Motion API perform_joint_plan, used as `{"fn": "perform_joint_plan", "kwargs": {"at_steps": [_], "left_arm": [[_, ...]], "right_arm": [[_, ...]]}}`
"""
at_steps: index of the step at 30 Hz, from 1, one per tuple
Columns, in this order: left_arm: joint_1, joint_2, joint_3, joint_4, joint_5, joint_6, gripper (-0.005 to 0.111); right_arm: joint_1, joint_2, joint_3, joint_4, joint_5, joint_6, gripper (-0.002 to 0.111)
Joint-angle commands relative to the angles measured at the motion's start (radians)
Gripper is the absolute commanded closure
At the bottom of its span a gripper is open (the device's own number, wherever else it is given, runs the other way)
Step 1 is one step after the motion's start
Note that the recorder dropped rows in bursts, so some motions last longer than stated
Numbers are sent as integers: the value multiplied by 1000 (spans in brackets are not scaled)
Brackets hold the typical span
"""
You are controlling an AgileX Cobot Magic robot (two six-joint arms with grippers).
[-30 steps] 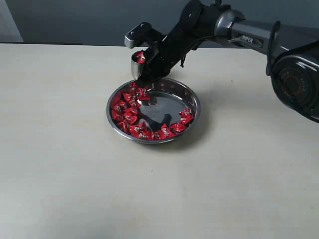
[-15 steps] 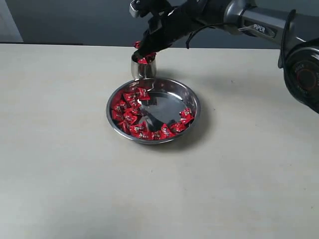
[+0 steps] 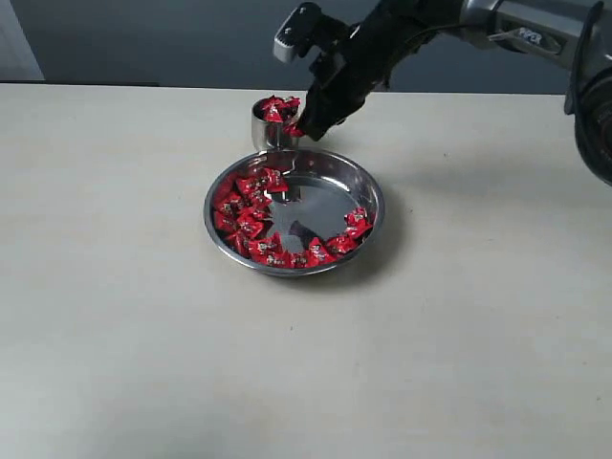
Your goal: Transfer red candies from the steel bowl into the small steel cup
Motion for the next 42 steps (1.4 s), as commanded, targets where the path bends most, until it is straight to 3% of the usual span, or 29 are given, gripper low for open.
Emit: {"fn": "perform_joint_plan", "kwargs": {"at_steps": [1,6,12,24,42], "left_arm": [[1,-5,5,0,-3,-2,105],[1,-5,5,0,-3,-2,105],[1,-5,5,0,-3,-2,105],[1,-5,5,0,-3,-2,105],[1,-5,5,0,-5,-2,105]], "right_arm": [[-91,-32,-3,50,-103,15,109],[-165,-22,-3,431,-294,-116,109],[-191,18,-8,888,-154,-438,109],[-133,123,-8,911,-125,-521,109],[-73,160,-8,836,-269,-583,107]]}}
